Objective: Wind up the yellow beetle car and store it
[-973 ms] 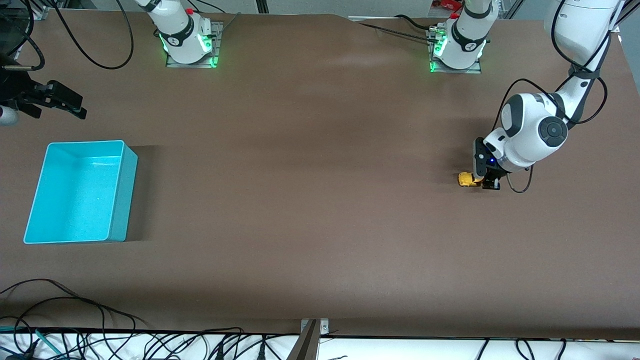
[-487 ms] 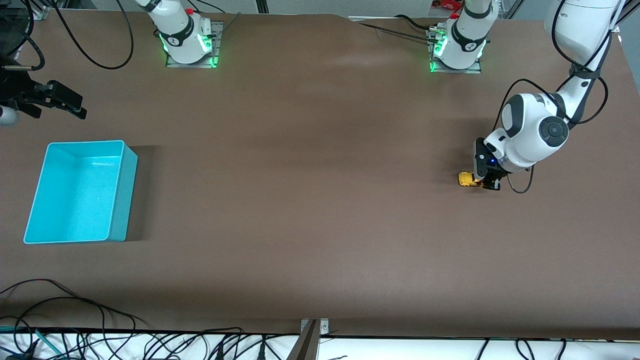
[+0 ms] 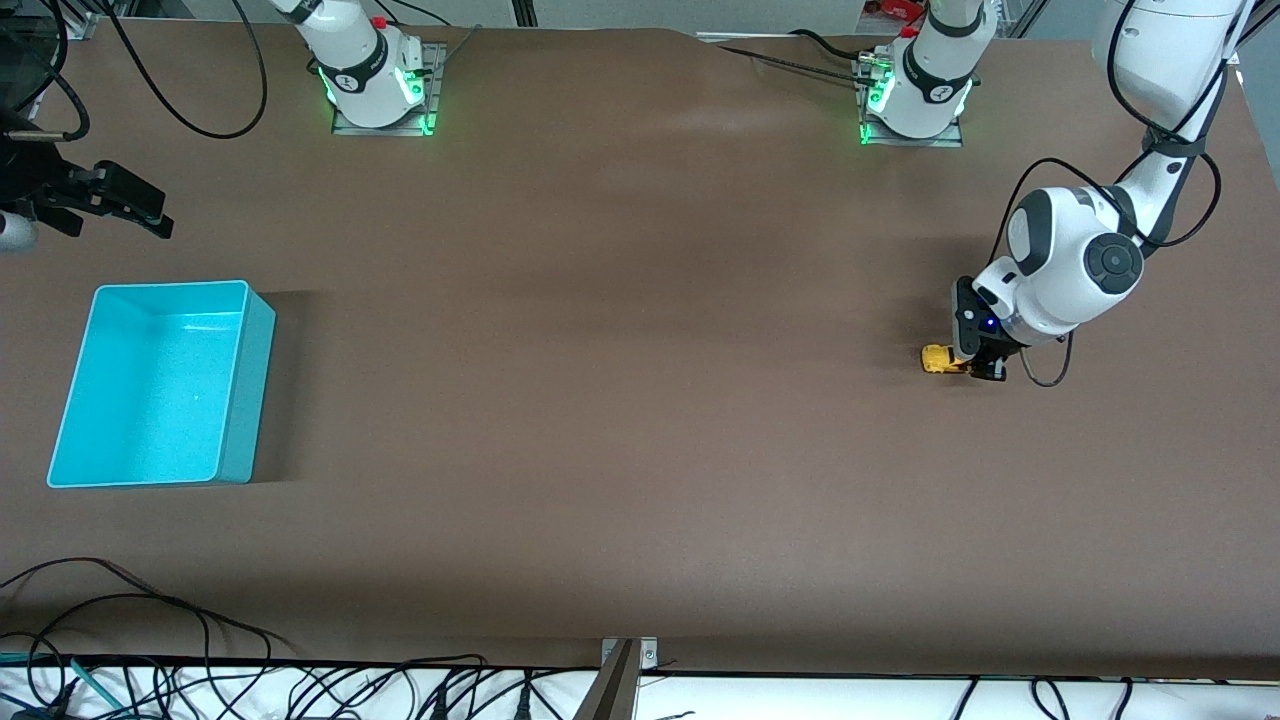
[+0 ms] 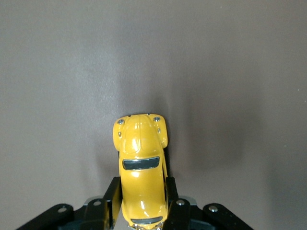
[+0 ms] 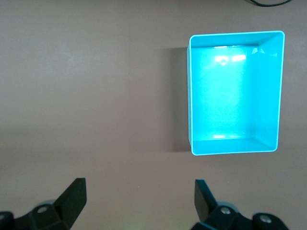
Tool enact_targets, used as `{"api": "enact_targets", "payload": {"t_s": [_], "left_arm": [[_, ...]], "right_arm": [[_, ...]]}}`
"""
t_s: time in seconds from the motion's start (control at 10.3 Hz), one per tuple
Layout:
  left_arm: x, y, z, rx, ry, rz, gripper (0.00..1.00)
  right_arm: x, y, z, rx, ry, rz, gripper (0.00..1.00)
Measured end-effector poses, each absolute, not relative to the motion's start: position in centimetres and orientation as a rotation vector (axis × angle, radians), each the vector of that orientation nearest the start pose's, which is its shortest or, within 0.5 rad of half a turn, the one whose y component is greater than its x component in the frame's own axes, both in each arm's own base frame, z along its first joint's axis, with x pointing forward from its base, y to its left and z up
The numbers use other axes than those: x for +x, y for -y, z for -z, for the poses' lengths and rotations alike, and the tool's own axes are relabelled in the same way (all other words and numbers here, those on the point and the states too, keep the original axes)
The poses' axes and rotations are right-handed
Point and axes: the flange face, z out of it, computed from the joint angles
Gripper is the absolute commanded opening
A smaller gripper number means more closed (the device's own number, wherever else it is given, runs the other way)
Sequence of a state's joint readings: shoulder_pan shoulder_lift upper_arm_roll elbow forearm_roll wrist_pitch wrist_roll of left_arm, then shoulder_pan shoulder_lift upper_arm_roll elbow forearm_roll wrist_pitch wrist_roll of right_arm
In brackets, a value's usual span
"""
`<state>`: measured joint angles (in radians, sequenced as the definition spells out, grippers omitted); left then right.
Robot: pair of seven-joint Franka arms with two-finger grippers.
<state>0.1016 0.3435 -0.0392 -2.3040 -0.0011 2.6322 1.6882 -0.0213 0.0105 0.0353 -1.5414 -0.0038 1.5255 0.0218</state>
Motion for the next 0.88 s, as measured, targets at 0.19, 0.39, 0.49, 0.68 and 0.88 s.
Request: {"api": "enact_targets", "payload": {"t_s": [0.19, 0.39, 0.49, 0.68, 0.88], "left_arm": [[52.4, -4.4, -19.5, -2.194, -2.27, -0.007, 0.0], [52.3, -6.1, -19.5, -2.216, -2.239, -0.019, 0.0], [52.3, -6.9, -19.5, -2.225, -2.225, -0.025, 0.0], [52.2, -8.2, -19.5, -2.229, -2.212, -0.038, 0.0], [52.2, -9.7, -19.5, -2.208, -2.209, -0.07, 0.0]], "right_arm": [[55.3, -0.7, -62.9, -3.145, -0.012, -0.042, 1.0], [55.3, -0.7, -62.9, -3.145, -0.012, -0.042, 1.0], [55.3, -0.7, -62.9, -3.145, -0.012, -0.042, 1.0], [55.3, -0.7, -62.9, -3.145, -0.012, -0.042, 1.0], [55.3, -0.7, -62.9, -3.145, -0.012, -0.042, 1.0]]}}
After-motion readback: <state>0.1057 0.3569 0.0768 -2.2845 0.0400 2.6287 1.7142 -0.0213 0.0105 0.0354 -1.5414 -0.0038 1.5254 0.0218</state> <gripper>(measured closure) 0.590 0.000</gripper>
